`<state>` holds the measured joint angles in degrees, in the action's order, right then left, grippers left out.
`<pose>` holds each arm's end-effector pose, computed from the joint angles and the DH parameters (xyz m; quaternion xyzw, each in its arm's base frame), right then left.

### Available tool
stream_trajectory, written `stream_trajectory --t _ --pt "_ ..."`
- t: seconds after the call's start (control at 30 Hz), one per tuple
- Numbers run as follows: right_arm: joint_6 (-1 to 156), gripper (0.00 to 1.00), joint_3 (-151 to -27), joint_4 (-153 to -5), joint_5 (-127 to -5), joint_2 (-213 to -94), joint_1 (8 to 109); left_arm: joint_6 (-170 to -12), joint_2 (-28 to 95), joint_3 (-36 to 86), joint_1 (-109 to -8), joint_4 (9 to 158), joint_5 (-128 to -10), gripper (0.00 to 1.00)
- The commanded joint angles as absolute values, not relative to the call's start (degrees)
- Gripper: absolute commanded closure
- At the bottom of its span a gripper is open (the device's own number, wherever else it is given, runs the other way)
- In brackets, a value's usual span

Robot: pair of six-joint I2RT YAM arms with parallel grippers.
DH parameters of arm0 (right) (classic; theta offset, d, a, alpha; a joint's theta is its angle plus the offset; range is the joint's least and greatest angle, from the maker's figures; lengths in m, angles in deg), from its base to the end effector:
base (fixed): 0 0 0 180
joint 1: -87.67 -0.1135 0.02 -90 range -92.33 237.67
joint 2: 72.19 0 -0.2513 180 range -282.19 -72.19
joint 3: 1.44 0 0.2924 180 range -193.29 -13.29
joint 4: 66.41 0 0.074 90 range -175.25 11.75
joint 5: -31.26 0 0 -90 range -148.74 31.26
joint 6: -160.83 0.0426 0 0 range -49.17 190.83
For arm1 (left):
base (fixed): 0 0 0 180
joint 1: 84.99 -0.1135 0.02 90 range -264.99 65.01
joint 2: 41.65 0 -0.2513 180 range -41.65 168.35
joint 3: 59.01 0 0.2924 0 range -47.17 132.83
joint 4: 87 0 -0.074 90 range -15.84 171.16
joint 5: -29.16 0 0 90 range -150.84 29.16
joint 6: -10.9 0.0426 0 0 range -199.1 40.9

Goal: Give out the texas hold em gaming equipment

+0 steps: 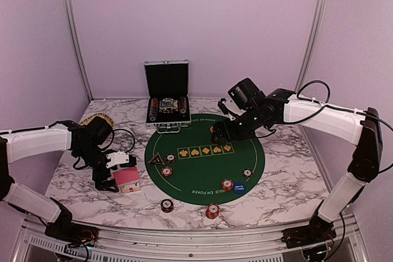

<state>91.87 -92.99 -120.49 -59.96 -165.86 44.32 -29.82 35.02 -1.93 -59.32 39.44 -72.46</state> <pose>0.2853 0.2705 0.2566 -0.1881 0.9381 0.1635 0.2406 0.2406 -0.1252 0.1492 0.6105 0.7720 -0.0682 0.1632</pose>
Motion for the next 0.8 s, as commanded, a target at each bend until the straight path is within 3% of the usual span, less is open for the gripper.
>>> stream_trajectory --t 0.0,0.77 --pt "93.0 0.08 -95.3 -119.2 -61.3 -167.0 42.9 -27.3 36.8 -1.8 -59.1 40.0 -71.8 0.01" --pt "94.1 0.1 -94.4 -117.0 -64.3 -167.5 42.3 -27.5 42.1 -1.3 -59.1 43.3 -71.3 0.01"
